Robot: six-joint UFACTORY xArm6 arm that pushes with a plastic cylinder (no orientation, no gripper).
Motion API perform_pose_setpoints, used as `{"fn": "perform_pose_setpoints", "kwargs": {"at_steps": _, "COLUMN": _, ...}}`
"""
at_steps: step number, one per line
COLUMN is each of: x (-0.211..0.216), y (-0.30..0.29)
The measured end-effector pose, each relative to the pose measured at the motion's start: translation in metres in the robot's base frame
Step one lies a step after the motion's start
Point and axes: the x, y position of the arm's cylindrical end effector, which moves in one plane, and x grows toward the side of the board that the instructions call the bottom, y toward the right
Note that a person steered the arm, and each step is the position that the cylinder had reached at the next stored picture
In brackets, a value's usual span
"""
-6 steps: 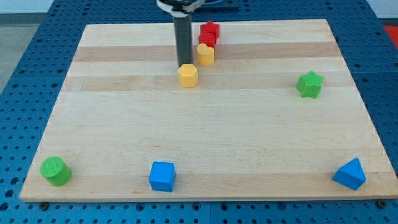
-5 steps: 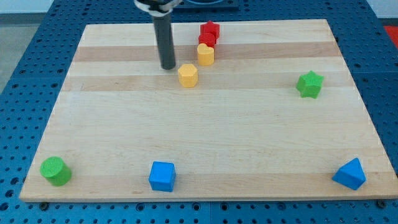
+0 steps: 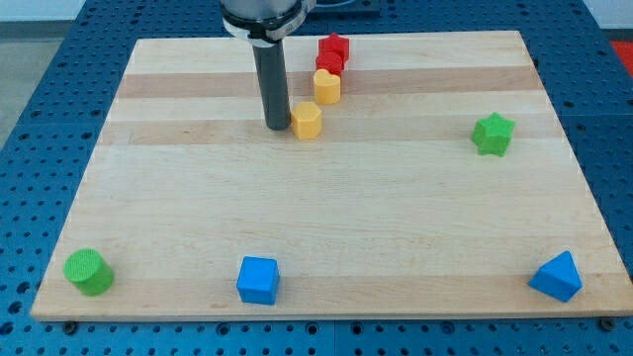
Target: Push the yellow hexagon close to the yellow heart
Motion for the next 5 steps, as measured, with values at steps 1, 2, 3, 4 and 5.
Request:
{"fn": "perform_pose_setpoints", "kwargs": {"at_steps": 1, "x": 0.0, "y": 0.002}}
{"fn": "perform_pose_setpoints", "kwargs": {"at_steps": 2, "x": 0.006, "y": -0.021}}
{"fn": "perform_pose_setpoints", "kwargs": {"at_steps": 3, "x": 0.032, "y": -0.012}}
{"fn": "perform_pose_setpoints", "kwargs": {"at_steps": 4, "x": 0.033, "y": -0.005}}
{"fn": "perform_pose_setpoints", "kwargs": {"at_steps": 5, "x": 0.033, "y": 0.017}}
